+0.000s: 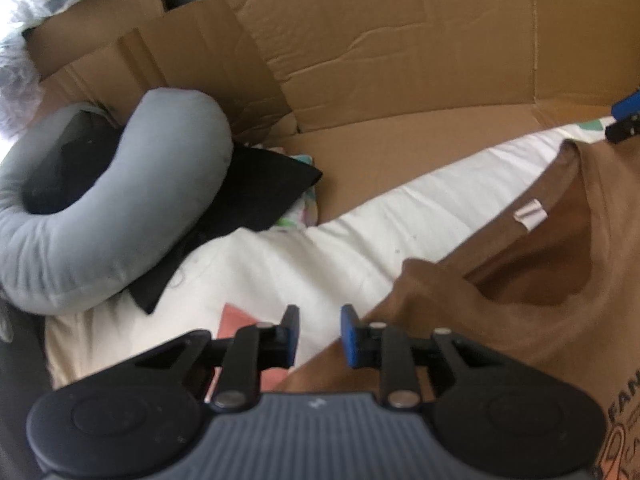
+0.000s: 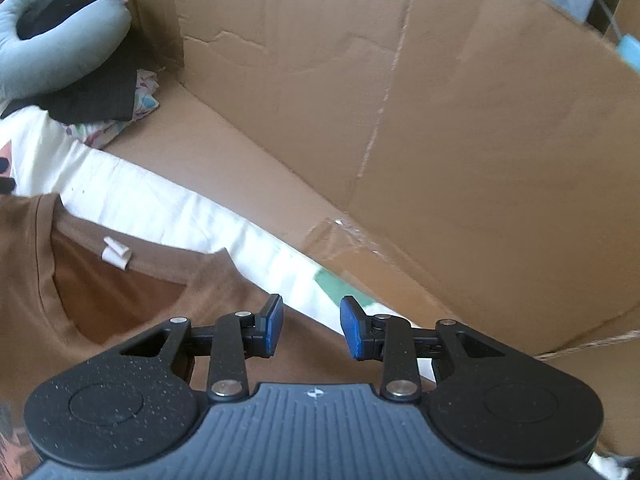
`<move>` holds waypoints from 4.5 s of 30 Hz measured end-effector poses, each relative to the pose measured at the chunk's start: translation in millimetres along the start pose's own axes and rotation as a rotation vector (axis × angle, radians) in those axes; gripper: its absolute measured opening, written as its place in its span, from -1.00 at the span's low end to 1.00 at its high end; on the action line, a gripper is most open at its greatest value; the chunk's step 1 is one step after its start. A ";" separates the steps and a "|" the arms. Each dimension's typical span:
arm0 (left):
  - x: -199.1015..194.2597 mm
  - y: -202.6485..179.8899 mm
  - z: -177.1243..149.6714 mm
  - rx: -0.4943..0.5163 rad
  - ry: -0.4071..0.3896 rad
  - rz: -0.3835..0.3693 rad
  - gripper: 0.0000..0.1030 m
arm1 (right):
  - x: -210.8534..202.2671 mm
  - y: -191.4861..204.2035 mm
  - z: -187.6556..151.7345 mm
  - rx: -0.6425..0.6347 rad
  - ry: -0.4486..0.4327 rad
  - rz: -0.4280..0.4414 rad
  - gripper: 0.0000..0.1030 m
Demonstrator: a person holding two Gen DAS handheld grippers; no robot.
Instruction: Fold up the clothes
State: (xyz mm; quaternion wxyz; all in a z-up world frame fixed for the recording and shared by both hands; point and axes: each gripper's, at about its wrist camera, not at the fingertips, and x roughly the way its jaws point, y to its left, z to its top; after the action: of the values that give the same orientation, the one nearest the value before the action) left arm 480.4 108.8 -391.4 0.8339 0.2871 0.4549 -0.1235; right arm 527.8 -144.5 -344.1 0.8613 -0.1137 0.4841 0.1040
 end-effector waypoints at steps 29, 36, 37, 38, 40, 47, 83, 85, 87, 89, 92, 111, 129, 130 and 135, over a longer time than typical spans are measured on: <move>9.8 4.4 0.9 0.181 0.027 -0.219 -0.43 | 24.4 12.2 9.7 -0.192 0.063 0.193 -0.26; 21.9 0.1 6.7 0.156 0.028 -0.250 -0.43 | 31.6 12.2 17.0 -0.166 0.068 0.186 -0.26; 22.1 -1.9 6.3 0.154 0.024 -0.259 -0.44 | 33.3 14.2 15.9 -0.168 0.072 0.186 -0.26; 20.9 -3.8 5.2 0.160 0.020 -0.264 -0.45 | 34.1 16.0 14.5 -0.172 0.074 0.189 -0.26; 19.2 -5.1 3.6 0.174 0.017 -0.268 -0.45 | 34.7 18.4 11.0 -0.180 0.077 0.190 -0.26; 9.6 15.3 8.9 0.119 -0.002 -0.284 -0.45 | 30.5 17.1 9.6 -0.185 0.078 0.194 -0.26; 18.0 -23.6 17.1 0.190 -0.026 -0.217 -0.85 | 13.8 42.6 12.8 -0.282 -0.015 0.078 -0.97; 26.9 -27.2 12.3 0.183 -0.014 -0.204 -0.82 | 17.5 44.4 10.9 -0.265 -0.016 0.071 -0.97; 36.5 -34.4 8.0 0.190 -0.002 -0.181 -0.75 | 27.2 46.1 7.4 -0.246 0.004 0.060 -0.96; 35.6 -36.0 9.0 0.180 -0.010 -0.170 -0.72 | 31.1 43.3 8.0 -0.213 0.024 0.066 -0.93; 25.6 -26.0 10.7 0.156 -0.026 -0.173 -0.36 | 29.6 38.1 10.0 -0.170 0.032 0.082 -0.86; -13.1 -32.8 15.6 -0.180 0.087 -0.299 -0.51 | -2.4 58.5 14.6 -0.020 0.154 0.259 -0.81; 15.0 -29.9 23.6 -0.542 0.276 -0.335 -0.87 | 23.3 53.2 28.1 0.353 0.298 0.277 -0.19; 16.0 -30.6 23.3 -0.553 0.281 -0.338 -0.87 | 25.7 52.9 26.7 0.369 0.306 0.274 -0.19; 19.2 -34.1 21.1 -0.581 0.292 -0.330 -0.78 | 32.8 49.6 20.6 0.453 0.313 0.308 -0.19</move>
State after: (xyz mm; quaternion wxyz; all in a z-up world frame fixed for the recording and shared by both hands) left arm 489.7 70.0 -410.9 0.7758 -0.0244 0.6255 -0.0798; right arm 546.8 -88.9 -366.6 0.7538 0.1411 0.6334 0.1036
